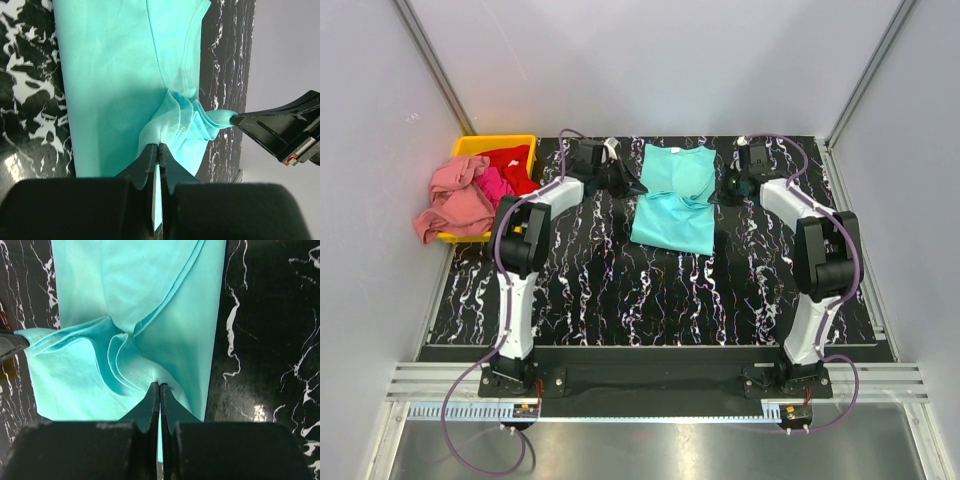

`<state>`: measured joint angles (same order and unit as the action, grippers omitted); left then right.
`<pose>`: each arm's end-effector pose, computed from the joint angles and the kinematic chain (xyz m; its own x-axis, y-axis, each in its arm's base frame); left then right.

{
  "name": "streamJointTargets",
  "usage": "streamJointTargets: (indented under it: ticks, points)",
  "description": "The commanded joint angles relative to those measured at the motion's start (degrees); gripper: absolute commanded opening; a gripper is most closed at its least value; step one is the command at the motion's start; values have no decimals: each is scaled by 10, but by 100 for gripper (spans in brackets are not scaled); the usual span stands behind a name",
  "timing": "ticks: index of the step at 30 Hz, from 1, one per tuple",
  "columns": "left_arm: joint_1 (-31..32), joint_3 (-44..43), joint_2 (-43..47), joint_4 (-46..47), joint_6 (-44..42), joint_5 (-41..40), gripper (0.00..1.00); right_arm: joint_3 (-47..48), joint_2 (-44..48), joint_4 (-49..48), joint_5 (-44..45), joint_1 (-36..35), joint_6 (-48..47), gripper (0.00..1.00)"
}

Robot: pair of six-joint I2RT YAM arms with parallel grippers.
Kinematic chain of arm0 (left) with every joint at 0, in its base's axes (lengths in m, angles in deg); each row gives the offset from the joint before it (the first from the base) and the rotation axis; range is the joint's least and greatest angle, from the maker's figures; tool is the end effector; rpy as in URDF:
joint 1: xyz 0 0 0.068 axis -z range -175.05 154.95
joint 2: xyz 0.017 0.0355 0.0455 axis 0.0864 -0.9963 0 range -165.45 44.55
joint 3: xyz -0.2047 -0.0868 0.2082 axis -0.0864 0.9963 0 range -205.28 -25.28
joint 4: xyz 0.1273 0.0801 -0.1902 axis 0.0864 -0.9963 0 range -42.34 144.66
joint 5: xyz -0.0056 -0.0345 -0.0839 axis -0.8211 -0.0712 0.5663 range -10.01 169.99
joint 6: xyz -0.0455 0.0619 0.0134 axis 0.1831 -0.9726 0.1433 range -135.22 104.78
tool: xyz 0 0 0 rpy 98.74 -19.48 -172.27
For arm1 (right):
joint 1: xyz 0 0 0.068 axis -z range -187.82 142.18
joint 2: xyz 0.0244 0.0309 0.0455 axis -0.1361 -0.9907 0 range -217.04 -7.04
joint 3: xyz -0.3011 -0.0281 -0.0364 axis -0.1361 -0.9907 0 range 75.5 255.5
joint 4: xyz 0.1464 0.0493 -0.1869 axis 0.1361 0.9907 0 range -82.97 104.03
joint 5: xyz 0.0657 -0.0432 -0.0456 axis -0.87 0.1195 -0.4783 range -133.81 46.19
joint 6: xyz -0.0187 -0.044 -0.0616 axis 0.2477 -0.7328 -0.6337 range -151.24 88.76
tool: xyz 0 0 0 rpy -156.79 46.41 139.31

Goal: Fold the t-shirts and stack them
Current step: Fold the tshirt

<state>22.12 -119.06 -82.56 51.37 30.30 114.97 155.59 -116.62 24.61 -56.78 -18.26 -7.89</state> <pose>0.4883 -0.1908 0.2000 -0.8856 -0.3382 -0.3184 0.0709 0.5790 -0.8122 0.4291 0.0943 0.2331 -0.7906 0.2471 -0.5603 -0.0148 0.9070 0.4208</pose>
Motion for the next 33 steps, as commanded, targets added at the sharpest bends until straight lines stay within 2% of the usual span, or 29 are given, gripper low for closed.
streamJointTargets:
  ticks: [1,13,14,16,20,24,25,29,33]
  points:
    - [-6,-41,-20,31,8,23,5,40,-13,-25,-13,9,-4,0]
    - [-19,-86,-62,45,13,7,6,103,-75,-19,-30,21,-5,0]
    - [-20,-96,-71,45,13,8,7,109,-78,-20,-30,21,-5,0]
    - [-20,-107,-81,47,12,14,16,114,-87,-22,-30,21,-4,1]
    - [-24,-120,-94,36,3,-3,31,135,-107,-23,-26,25,1,9]
    - [-39,-80,-61,50,-3,-27,43,187,-141,-5,-23,33,-12,46]
    - [-42,-70,-50,46,-10,-33,51,203,-145,21,-27,36,-16,49]
    - [-50,-41,28,-28,-92,-104,67,218,-121,64,-33,45,-22,56]
    - [-49,4,84,-43,-147,-96,70,168,-58,88,-77,45,-25,61]
